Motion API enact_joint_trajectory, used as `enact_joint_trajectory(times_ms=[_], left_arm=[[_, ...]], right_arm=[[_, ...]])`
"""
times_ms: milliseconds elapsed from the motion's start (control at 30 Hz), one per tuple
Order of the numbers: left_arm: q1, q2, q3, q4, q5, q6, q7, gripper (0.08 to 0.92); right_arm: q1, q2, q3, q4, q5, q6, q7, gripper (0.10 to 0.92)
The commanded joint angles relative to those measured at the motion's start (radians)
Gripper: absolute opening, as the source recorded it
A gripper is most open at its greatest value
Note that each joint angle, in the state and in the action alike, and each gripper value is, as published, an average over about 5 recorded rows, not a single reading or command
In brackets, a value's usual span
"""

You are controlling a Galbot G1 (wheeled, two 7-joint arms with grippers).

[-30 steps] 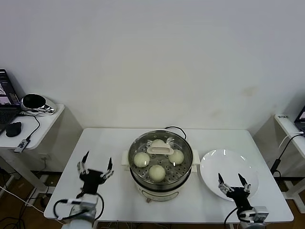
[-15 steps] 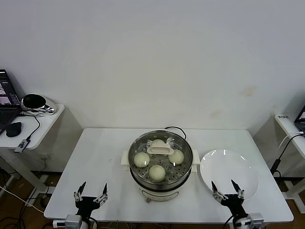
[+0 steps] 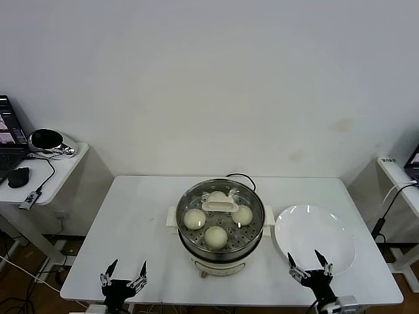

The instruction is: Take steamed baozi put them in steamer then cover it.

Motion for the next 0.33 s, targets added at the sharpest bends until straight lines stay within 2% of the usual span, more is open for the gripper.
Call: enact_joint_trajectory(times_ms=[33,333], left_arm=[[0.021,-0.004,-0.011,-0.004,-0.013,0.004,0.014,0.823],[0.03,-0.007,-0.013,-0.018,-0.009,0.003,0.02,0.823]], right_arm=[[-0.004,0.004,0.006,0.01,-0.04,-0.012,-0.013,0.823],[0.003,0.006,0.0,0.007,-0.056,-0.015,-0.021,0.823]])
